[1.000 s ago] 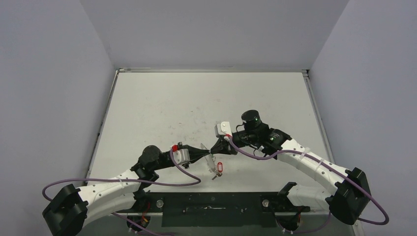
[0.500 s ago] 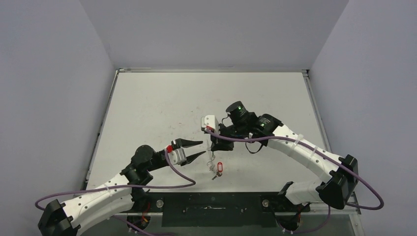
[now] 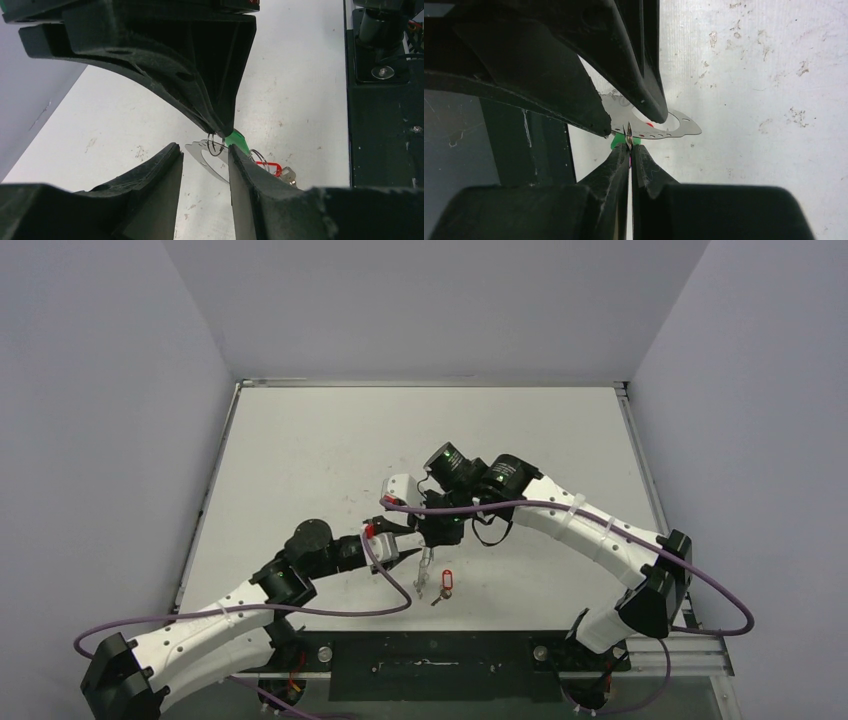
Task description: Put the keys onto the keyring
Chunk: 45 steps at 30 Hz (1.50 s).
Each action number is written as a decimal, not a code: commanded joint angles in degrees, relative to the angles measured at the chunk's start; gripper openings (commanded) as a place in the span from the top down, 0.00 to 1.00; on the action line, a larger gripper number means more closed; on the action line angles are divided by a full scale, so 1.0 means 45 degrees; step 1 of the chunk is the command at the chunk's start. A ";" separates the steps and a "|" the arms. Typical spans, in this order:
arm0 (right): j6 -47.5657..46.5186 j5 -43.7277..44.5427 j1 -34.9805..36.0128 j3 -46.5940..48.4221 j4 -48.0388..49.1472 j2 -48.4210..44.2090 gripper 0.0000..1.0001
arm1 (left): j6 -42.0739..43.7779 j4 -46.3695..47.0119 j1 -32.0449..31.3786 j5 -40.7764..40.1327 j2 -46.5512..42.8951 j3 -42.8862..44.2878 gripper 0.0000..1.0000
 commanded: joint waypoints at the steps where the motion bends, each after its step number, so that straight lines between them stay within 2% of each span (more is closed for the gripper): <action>1: 0.0334 0.0422 0.0300 0.0649 -0.0320 0.0180 1.00 | 0.0319 -0.0225 -0.0074 -0.0028 0.0336 0.0785 0.65; 13: 0.0290 0.0331 0.0524 0.0421 0.0124 0.0011 1.00 | 0.0379 0.0001 -0.0074 0.0526 0.1498 0.1113 0.80; 18: 0.0188 0.0403 0.0525 0.0299 0.0194 -0.0047 1.00 | 0.0418 -0.0037 -0.0074 0.0645 0.1626 0.1143 0.99; 25: 0.0256 0.0845 0.0444 -0.0082 0.0800 -0.0314 0.98 | 0.0204 0.0327 -0.0074 0.0540 0.1276 0.0788 1.00; 30: 0.0924 0.0439 -0.0267 -0.1023 0.2355 -0.1357 0.49 | -0.0507 0.1808 -0.0074 0.0150 0.0830 -0.0084 1.00; 33: 0.0978 -0.1124 -0.1272 -0.2036 0.3741 -0.2350 0.38 | -0.0928 0.2893 -0.0079 -0.0019 0.0701 -0.0638 1.00; 38: 0.0809 -0.3832 -0.2556 -0.4176 0.5639 -0.3701 0.40 | -0.1355 0.4425 -0.0088 -0.0093 0.0675 -0.1255 1.00; 45: 0.0458 -0.5644 -0.3010 -0.5291 0.6490 -0.3947 0.51 | -0.1508 0.5703 -0.0094 0.0045 0.0545 -0.1789 1.00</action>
